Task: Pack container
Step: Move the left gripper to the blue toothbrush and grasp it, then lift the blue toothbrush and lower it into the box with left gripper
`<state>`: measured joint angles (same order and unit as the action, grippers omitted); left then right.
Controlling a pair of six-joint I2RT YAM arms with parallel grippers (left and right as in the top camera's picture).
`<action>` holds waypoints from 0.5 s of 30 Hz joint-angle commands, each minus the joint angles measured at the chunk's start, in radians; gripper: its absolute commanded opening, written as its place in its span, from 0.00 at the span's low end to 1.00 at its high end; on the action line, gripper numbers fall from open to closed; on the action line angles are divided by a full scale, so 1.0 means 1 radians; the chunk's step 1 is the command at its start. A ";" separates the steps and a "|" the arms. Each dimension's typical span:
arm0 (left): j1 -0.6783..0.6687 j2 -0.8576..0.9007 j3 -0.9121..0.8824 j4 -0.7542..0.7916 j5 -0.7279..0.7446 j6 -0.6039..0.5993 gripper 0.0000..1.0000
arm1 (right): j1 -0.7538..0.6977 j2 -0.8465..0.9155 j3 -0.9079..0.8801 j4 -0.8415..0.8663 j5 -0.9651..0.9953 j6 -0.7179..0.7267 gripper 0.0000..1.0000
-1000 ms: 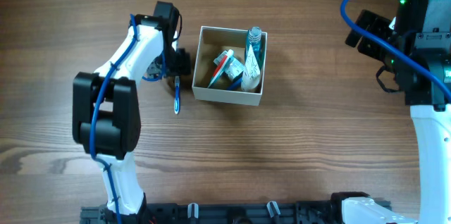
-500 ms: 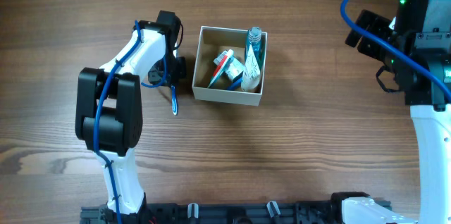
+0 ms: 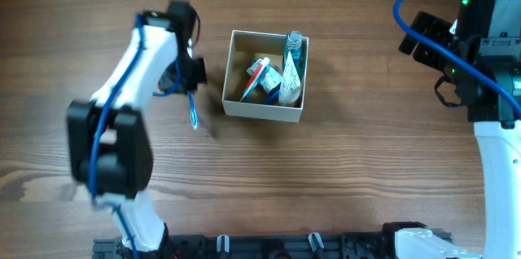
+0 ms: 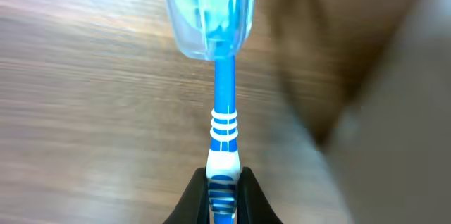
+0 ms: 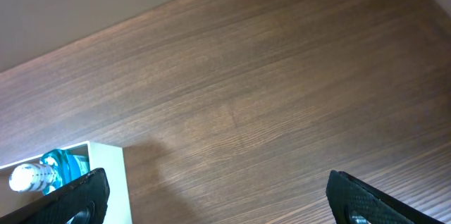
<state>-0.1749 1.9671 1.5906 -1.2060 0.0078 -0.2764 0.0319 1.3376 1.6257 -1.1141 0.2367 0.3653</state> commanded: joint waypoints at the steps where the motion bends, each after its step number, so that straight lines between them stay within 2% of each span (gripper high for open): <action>1: -0.037 -0.232 0.100 0.009 -0.001 -0.016 0.04 | 0.000 -0.006 0.018 0.003 -0.001 0.002 1.00; 7: -0.150 -0.333 0.099 0.143 0.024 -0.016 0.04 | 0.000 -0.006 0.018 0.003 -0.001 0.002 1.00; 15: -0.288 -0.161 0.095 0.305 0.020 -0.016 0.04 | 0.000 -0.006 0.018 0.003 -0.001 0.002 1.00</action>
<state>-0.4217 1.6917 1.6978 -0.9298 0.0166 -0.2768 0.0319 1.3376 1.6257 -1.1141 0.2367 0.3653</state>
